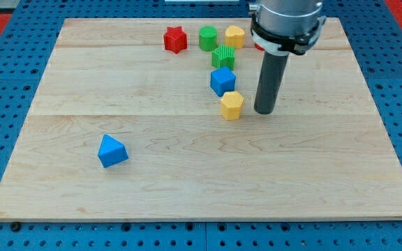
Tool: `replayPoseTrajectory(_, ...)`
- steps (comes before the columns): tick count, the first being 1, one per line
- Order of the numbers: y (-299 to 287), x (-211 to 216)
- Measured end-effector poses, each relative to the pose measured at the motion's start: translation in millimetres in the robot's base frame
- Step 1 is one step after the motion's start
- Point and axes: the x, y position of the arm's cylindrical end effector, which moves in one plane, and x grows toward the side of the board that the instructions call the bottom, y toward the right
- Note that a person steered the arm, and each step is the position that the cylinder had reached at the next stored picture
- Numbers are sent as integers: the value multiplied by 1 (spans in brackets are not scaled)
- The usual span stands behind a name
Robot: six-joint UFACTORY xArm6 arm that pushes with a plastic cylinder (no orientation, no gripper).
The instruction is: Slightly push the yellow hexagon towards left of the board
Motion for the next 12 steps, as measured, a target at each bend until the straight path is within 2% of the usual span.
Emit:
replayPoseTrajectory(2,-3,-9)
replayPoseTrajectory(12,-25,-3)
